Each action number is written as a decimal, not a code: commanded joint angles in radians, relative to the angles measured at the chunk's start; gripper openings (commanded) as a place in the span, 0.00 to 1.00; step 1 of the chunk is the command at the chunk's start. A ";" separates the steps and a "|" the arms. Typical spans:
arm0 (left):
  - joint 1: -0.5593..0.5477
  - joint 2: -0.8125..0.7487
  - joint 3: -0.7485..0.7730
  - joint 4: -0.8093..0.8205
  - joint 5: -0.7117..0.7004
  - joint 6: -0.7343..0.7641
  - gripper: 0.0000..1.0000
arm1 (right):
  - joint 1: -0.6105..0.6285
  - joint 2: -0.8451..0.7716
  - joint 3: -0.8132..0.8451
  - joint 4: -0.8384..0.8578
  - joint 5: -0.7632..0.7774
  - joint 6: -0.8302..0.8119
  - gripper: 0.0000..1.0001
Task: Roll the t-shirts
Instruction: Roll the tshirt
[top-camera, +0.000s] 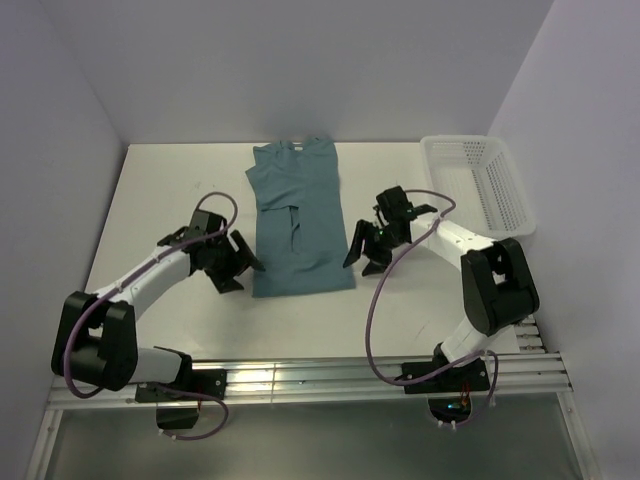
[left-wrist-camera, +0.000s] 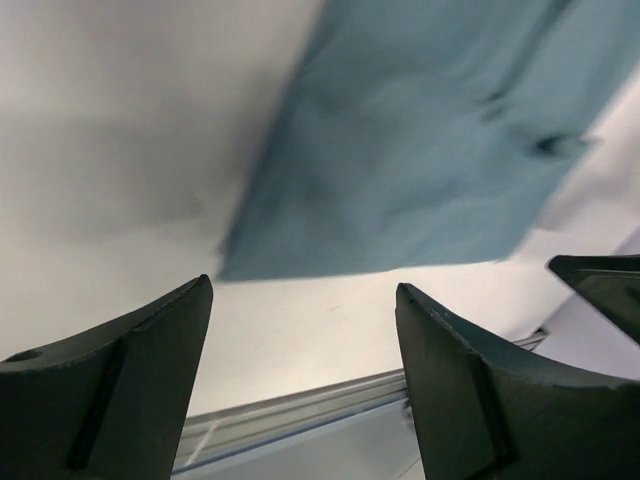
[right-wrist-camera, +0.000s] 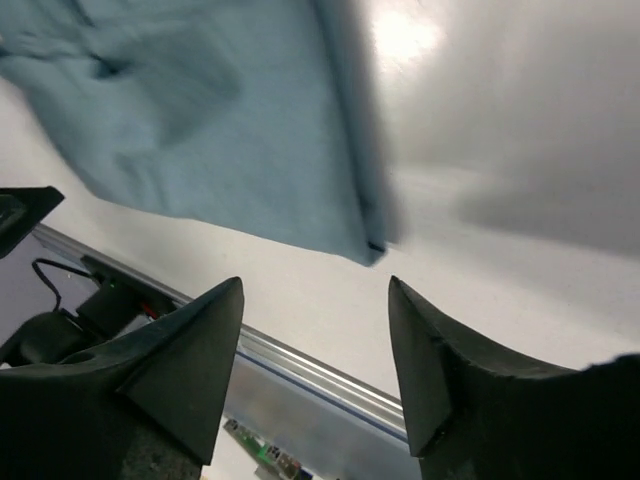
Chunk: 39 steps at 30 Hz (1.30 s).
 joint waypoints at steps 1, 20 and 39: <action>-0.007 -0.041 -0.118 0.085 0.041 0.013 0.80 | -0.005 -0.070 -0.131 0.153 -0.052 -0.006 0.68; -0.013 0.054 -0.314 0.384 0.087 -0.053 0.77 | 0.012 0.005 -0.276 0.388 -0.097 0.113 0.62; -0.025 0.092 -0.333 0.324 0.059 0.001 0.00 | 0.017 0.027 -0.259 0.341 -0.061 0.094 0.01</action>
